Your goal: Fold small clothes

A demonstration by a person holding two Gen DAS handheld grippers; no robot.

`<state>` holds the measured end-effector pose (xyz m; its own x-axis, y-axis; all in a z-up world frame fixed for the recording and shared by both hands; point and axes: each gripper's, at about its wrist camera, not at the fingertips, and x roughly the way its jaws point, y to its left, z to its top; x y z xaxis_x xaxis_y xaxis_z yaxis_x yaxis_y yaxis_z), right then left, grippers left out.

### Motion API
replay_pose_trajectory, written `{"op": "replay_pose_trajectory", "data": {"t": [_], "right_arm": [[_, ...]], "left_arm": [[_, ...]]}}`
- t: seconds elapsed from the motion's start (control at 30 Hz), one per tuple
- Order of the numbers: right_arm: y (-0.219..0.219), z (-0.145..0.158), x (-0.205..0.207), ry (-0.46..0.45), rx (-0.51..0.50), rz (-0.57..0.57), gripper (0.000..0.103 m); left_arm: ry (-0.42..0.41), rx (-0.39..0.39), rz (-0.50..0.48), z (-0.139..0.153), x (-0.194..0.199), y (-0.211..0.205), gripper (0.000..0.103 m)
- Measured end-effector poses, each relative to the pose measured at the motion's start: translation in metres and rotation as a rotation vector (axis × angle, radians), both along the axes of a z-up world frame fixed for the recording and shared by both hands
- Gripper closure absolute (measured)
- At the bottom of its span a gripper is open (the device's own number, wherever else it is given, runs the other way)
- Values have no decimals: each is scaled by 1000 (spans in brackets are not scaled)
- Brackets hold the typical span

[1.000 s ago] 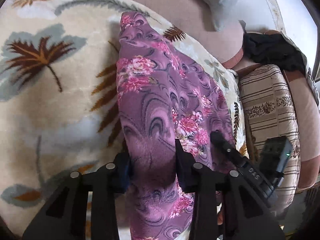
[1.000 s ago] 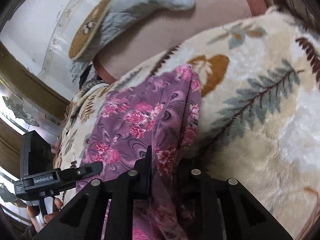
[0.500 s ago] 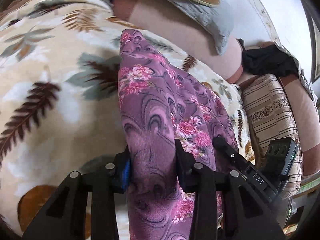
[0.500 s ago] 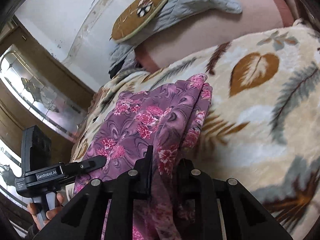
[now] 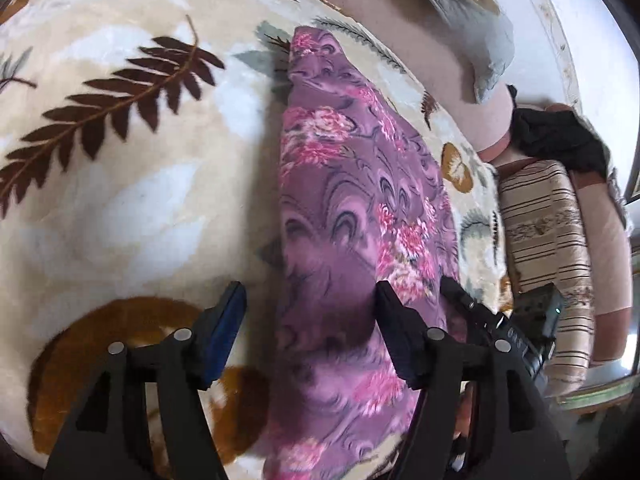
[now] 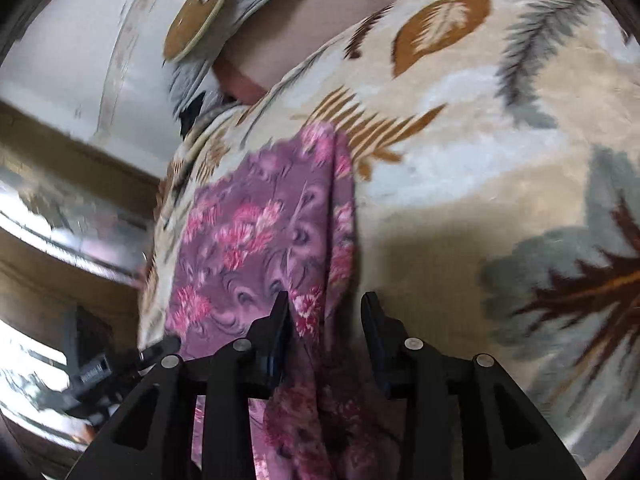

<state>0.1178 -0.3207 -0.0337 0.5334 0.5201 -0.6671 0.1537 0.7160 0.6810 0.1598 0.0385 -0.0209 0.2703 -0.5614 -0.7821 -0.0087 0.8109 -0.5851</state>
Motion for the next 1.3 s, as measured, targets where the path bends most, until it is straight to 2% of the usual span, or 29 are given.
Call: {"op": "replay_pose_trajectory", "data": {"t": [0.07,0.17,0.27,0.3,0.37,0.43,0.47,0.5,0.57,0.67,0.7,0.83,0.9,0.97,1.0,1.03,1.07,1.1,1.17,1.2,1.23,1.3], "right_arm": [[-9,16,2,-38,-27,-69,64],[-4,40,20,-128,-54,-60,64],[19,49,46,-167,-126,1,67],[27,50,53,-177,-156,14,67],[37,43,68,-167,-195,27,67],[39,25,79,-110,-225,33,69],[39,14,83,-58,-258,42,73],[40,0,89,-18,-270,60,75],[34,-1,88,-51,-242,54,75],[30,10,83,-39,-236,74,74],[29,22,74,-72,-224,99,73],[31,47,38,-202,-118,192,72],[36,36,24,-175,-99,223,71],[44,14,22,-84,-163,260,72],[50,7,19,-80,-215,273,76],[53,14,15,-116,-258,265,76],[56,22,11,-108,-292,261,75],[59,31,6,-100,-315,255,70],[62,45,-13,-137,-317,277,70],[62,48,-23,-152,-320,293,63],[63,46,-34,-150,-334,302,55],[67,29,-52,-116,-398,318,53]], "left_arm": [[-59,18,7,16,-1,4,41],[-166,85,-9,43,11,-9,41],[-239,213,-80,56,34,-45,40],[-255,287,-103,54,44,-61,40],[-231,368,-122,40,59,-71,40],[-168,431,-111,17,76,-77,38],[-151,455,-102,8,81,-78,25],[-129,463,-97,-3,86,-77,21],[-82,400,-62,-13,89,-66,17],[-60,348,-56,-5,88,-55,19],[-73,346,-59,1,82,-52,19],[-209,386,-125,28,35,-44,19],[-231,425,-144,24,15,-46,19],[-222,450,-147,6,2,-48,17],[-215,448,-137,2,1,-47,17],[-203,442,-127,6,2,-46,17],[-200,436,-121,12,0,-44,18],[-208,437,-119,20,-3,-42,18],[-281,471,-126,39,-19,-39,18],[-306,487,-136,42,-28,-38,18],[-323,502,-155,42,-37,-39,18],[-296,537,-200,23,-55,-43,18]]}}
